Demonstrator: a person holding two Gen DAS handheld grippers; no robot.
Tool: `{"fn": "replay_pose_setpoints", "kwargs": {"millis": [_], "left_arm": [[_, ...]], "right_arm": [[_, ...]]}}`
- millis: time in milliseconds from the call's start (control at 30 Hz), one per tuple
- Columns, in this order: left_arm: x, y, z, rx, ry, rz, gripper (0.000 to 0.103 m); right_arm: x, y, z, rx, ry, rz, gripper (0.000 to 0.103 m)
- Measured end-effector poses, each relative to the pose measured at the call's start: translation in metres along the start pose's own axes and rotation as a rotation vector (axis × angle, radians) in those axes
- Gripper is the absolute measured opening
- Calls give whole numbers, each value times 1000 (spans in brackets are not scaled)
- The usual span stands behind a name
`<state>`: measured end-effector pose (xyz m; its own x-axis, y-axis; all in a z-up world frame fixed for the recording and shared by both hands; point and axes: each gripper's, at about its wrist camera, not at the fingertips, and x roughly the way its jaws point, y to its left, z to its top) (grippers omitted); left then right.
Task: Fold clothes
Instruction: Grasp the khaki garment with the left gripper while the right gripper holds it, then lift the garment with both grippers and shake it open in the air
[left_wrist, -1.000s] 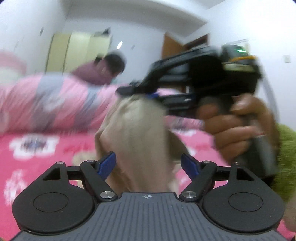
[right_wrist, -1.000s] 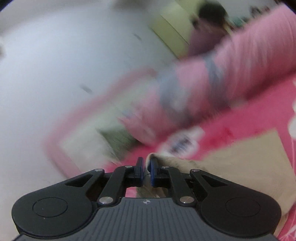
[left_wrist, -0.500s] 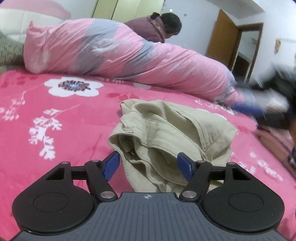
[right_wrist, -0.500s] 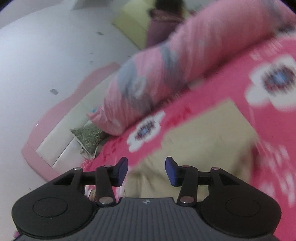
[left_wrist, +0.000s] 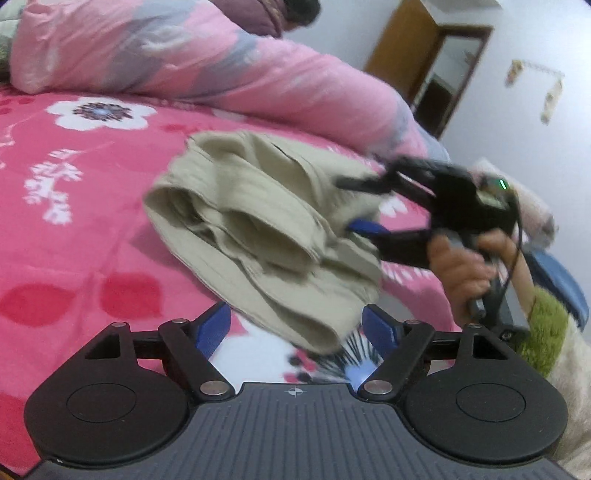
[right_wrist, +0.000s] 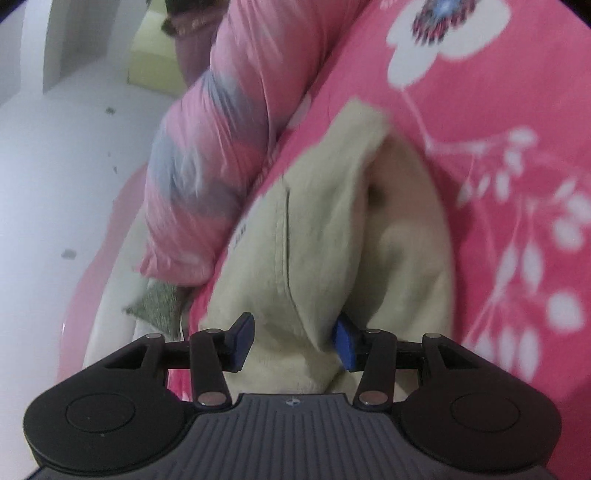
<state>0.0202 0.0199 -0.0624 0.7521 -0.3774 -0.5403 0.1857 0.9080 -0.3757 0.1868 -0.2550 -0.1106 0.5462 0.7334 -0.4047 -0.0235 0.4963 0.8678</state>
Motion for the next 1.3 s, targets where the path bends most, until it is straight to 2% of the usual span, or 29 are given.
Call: {"fn": "replay_pose_setpoints", "kwargs": {"millis": [167,233,367,500,533,600,633,700,800,933,1000,1033,1067,1100,1133,1167,1300], "left_arm": [[17,-13,-10,27,52,10,76],[20,-13,-10,15,48,8,76],[24,-9,-8,-23,25,2,76],[29,-6,-6,-61,2,-5,76],[30,-5,-6,-71,-3,-6,76],[32,-3,-5,-90,-15,-10,76],[34,-2,-4,-99,-20,-11,76],[36,-1,-4,-117,-33,-14,76],[41,0,-4,-143,-62,-3,73],[47,-5,-6,-131,-88,60,57],[48,-9,-7,-109,-98,88,46],[47,-10,-7,-106,-103,98,35],[47,-10,-6,-105,-108,109,25],[45,-9,-6,-106,-113,113,22],[43,-9,-6,-110,-123,110,15],[40,-9,-6,-116,-134,107,11],[25,-14,-1,-114,-188,88,6]], "right_arm": [[0,-2,-18,-4,95,47,50],[-1,-5,-17,-2,109,43,48],[14,-13,-5,64,73,13,49],[30,-3,1,46,91,51,48],[30,2,2,40,98,119,42],[22,15,6,39,78,296,41],[20,20,9,14,62,314,41],[23,28,14,-42,54,246,41],[46,13,18,25,124,108,41],[68,9,27,96,145,138,39],[67,20,34,78,114,173,26],[63,27,38,62,88,194,17],[59,35,42,47,63,216,15],[55,42,46,31,37,237,12],[51,50,49,15,11,258,10],[47,57,53,0,-16,280,9],[3,89,77,-56,-155,375,7]]}}
